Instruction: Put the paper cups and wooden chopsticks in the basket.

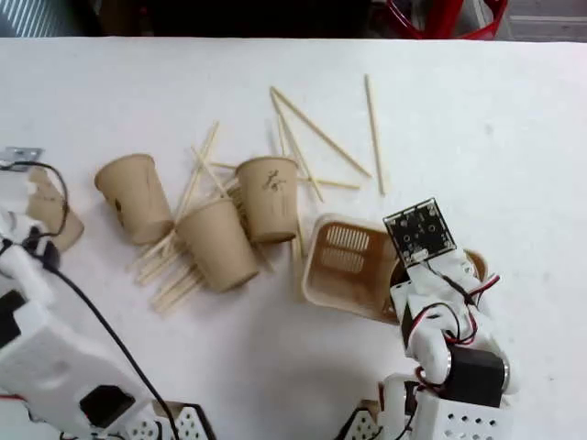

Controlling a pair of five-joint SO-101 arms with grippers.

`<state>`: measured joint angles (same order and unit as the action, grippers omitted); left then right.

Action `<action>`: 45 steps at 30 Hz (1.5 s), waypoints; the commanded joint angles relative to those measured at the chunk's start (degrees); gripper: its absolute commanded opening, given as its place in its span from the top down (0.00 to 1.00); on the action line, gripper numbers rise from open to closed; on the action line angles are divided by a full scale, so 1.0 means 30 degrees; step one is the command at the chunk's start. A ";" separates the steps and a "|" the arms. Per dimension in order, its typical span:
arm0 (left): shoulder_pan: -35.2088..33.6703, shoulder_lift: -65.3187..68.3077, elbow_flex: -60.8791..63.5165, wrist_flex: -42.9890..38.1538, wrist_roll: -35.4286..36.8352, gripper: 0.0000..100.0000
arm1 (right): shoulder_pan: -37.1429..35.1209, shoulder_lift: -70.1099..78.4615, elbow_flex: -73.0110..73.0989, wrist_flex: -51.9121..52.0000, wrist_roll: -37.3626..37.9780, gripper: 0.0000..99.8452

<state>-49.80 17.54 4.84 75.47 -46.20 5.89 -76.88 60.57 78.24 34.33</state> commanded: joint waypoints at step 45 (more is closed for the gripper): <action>0.2066 1.2645 -2.3883 0.8996 0.0293 0.93 | 0.0161 0.0044 0.0967 -0.0278 0.0117 0.93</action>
<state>-43.82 62.29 -66.90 102.11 -44.62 5.89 -76.88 61.01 78.24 34.33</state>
